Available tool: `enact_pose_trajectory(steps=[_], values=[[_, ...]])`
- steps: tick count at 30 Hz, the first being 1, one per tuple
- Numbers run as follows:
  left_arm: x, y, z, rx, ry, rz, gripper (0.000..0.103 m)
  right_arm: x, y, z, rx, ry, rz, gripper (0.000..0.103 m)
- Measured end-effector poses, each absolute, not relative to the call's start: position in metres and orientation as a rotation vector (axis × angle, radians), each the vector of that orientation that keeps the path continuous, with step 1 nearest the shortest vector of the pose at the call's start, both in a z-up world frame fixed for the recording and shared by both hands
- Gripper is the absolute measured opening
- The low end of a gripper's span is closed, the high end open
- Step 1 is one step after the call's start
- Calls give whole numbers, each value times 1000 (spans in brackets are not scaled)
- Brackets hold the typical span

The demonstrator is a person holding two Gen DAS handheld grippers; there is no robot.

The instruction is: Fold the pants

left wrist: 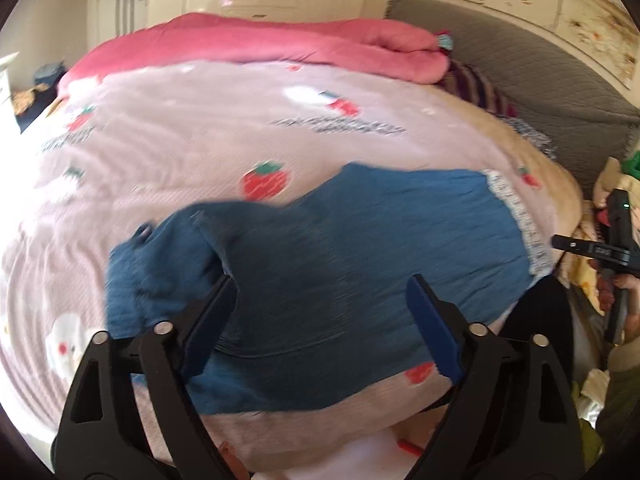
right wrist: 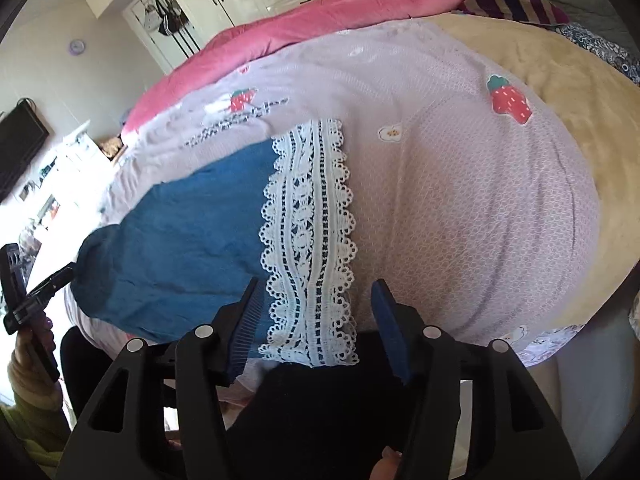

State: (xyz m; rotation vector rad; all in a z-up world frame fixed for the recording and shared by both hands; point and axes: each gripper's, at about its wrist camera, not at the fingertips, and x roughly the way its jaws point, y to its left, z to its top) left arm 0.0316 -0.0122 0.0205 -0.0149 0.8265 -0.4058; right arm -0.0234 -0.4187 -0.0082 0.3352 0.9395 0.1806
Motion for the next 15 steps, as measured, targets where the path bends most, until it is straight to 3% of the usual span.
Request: enact_pose_trajectory(steps=[9, 15], values=[[68, -133, 37, 83, 808, -665, 93, -33, -405, -4, 294, 924, 194, 72], [99, -194, 24, 138, 872, -744, 93, -30, -396, -11, 244, 934, 199, 77]])
